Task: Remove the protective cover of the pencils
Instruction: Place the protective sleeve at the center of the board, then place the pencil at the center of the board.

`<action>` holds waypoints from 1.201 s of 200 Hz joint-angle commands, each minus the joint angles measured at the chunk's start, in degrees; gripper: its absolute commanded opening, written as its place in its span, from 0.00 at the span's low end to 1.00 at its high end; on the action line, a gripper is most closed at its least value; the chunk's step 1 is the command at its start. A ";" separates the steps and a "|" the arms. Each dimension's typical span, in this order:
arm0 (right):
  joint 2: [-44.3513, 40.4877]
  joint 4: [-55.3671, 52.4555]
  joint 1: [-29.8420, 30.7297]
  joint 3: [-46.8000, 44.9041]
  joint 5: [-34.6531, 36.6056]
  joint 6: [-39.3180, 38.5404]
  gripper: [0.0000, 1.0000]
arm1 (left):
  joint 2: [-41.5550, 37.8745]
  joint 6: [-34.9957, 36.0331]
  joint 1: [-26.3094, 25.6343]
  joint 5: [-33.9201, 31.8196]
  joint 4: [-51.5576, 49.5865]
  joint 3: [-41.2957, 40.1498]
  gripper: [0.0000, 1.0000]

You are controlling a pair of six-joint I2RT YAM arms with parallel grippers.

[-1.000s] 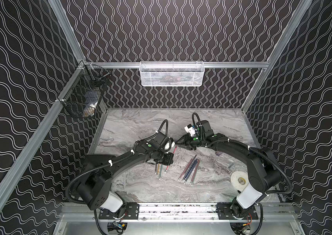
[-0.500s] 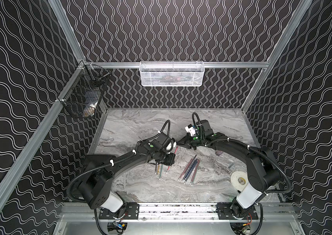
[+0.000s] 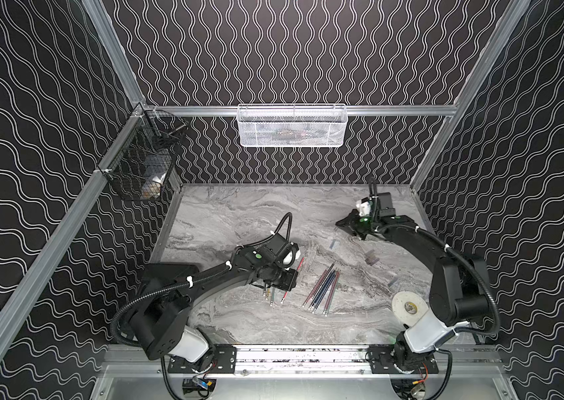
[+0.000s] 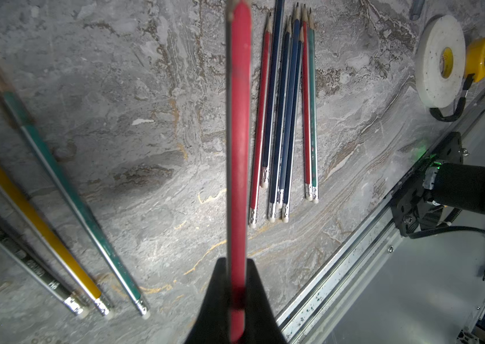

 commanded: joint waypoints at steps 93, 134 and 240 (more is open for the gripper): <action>-17.10 -15.36 -19.64 -19.80 14.33 -5.93 0.00 | 17.11 2.69 -3.77 -2.12 4.31 7.30 0.00; -11.28 -13.62 -21.66 -20.82 11.79 -4.87 0.00 | 19.41 2.65 -4.47 -1.94 4.56 7.89 0.02; -7.58 -11.02 -21.83 -22.01 10.00 -3.93 0.02 | 19.94 2.42 -4.92 -1.10 5.15 7.39 0.17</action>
